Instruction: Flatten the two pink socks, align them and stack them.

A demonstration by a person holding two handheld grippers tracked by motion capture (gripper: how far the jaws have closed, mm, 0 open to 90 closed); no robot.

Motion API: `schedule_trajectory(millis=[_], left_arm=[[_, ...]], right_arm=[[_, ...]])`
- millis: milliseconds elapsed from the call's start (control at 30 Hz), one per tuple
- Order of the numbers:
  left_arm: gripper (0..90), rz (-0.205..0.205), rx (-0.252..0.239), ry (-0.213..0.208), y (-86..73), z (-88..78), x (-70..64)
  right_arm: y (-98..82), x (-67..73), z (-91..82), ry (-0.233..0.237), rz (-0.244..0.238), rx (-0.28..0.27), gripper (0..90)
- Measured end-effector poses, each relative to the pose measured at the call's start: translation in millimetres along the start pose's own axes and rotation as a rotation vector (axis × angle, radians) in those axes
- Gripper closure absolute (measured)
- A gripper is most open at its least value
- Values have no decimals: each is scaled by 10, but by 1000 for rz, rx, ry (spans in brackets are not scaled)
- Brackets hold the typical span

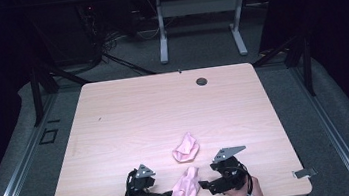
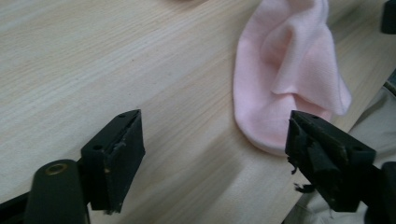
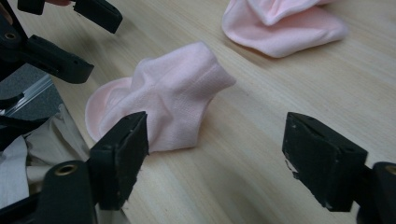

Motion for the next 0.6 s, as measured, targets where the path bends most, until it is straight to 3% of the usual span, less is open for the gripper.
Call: schedule_trajectory(millis=[133, 233, 300, 333, 500, 600], left_arm=[[315, -6, 4, -16, -10, 45, -62], [385, 16, 20, -8, -6, 72, -107], [429, 26, 29, 0, -3, 87, -142], [461, 42, 35, 12, 1, 93, -152], [567, 72, 50, 23, 12, 101, -196], [677, 114, 68, 48, 19, 110, -244]], right_arm=[[10, 5, 69, 21, 8, 18, 303], [28, 24, 166, 44, 7, 56, 398], [29, 36, 198, 45, 9, 69, 414], [31, 44, 236, 46, 7, 99, 475], [31, 47, 295, 44, 13, 123, 587], [34, 69, 323, 44, -1, 125, 710]])
Point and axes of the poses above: each handheld gripper's, and its own axes: z roughly forward along the jaws, y roughly out of its top, x roughly to its left, the point moved 2 cm from there along z, roughly forward along the jaws, and after that the axes turned 9 degrees about z, right-handed, at the moved point
